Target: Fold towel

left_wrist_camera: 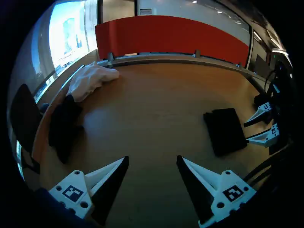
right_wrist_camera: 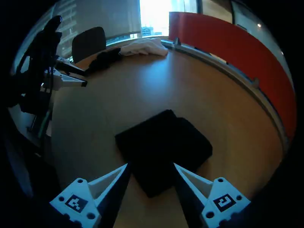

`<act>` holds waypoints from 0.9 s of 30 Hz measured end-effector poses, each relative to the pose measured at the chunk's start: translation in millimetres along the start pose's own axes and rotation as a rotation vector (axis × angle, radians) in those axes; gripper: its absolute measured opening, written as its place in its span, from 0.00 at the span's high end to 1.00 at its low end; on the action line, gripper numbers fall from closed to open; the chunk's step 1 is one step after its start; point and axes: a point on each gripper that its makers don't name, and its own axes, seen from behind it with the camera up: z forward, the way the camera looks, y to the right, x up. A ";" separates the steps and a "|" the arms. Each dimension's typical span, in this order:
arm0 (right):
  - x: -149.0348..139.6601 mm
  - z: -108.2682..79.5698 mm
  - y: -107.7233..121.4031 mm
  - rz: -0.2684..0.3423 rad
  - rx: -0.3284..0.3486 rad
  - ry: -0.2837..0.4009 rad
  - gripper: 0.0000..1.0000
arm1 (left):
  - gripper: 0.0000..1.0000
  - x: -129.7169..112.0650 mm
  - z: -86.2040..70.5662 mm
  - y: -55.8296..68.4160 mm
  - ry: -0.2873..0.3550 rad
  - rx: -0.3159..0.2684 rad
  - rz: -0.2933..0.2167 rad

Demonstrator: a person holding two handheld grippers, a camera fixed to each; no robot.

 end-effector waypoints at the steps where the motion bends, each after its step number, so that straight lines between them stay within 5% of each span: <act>1: -3.7 -0.6 0.1 0.004 -0.002 -0.005 0.26 | 0.07 0.0 0.1 0.5 0.000 -0.001 0.001; 16: -50.4 0.3 1.2 0.056 -0.044 -0.066 0.27 | 0.07 -0.8 -0.3 5.5 0.000 -0.008 0.007; 27: -69.7 4.6 -1.2 0.076 -0.062 -0.095 0.42 | 0.07 -3.5 -1.6 7.0 -0.001 -0.011 0.006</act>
